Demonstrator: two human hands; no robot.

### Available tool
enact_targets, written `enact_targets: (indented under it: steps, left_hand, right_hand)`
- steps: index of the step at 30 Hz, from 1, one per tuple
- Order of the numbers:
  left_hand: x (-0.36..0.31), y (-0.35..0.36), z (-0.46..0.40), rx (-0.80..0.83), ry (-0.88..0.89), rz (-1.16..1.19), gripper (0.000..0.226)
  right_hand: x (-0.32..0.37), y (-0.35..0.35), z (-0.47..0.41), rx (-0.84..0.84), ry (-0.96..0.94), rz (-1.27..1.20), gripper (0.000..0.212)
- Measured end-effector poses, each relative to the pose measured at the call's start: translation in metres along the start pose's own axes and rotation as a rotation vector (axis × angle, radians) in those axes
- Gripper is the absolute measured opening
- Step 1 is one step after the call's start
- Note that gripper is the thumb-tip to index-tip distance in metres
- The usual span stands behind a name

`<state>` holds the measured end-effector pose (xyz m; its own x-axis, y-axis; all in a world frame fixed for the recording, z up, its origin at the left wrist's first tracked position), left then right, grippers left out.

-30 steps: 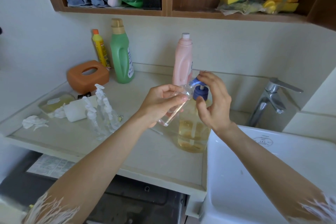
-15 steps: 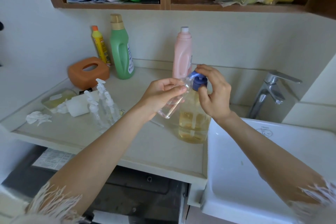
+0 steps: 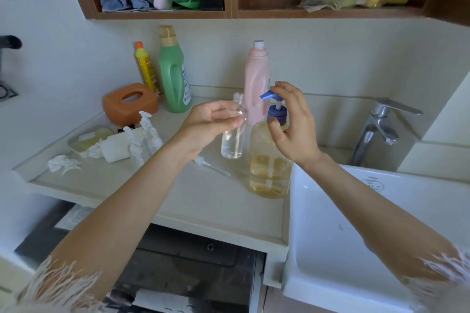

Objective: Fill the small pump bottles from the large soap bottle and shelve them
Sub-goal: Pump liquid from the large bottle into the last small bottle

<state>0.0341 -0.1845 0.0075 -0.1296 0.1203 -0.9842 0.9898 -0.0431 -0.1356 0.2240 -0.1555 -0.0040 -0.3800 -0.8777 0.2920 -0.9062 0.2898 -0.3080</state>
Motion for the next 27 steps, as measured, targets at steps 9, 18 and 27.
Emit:
enact_targets:
  steps: [9, 18, 27]
  left_hand:
    - [-0.016, -0.005, 0.006, -0.12, 0.095, -0.08, 0.027]
    - [-0.005, -0.007, 0.008, 0.223, -0.051, 0.419, 0.03]
    - [0.015, 0.019, 0.001, 0.015, 0.04, 0.03, 0.025]
  right_hand:
    - [-0.004, -0.001, 0.005, 0.051, 0.035, 0.018, 0.053]
    - [-0.006, 0.001, 0.005, 0.034, 0.025, 0.011, 0.054]
    - [-0.007, 0.003, 0.005, 0.039, 0.038, 0.015, 0.053]
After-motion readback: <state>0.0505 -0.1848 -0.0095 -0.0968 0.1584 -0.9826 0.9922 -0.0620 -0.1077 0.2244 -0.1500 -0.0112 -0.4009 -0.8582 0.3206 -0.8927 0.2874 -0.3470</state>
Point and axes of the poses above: each hand's wrist, its own z-axis away from the middle knuckle, its own y-axis out of the palm, x = y × z, the point moved 1 cm from there along -z, towards the middle knuckle, and after that the axes turned 5 degrees about -y, right-handed, at the moved point
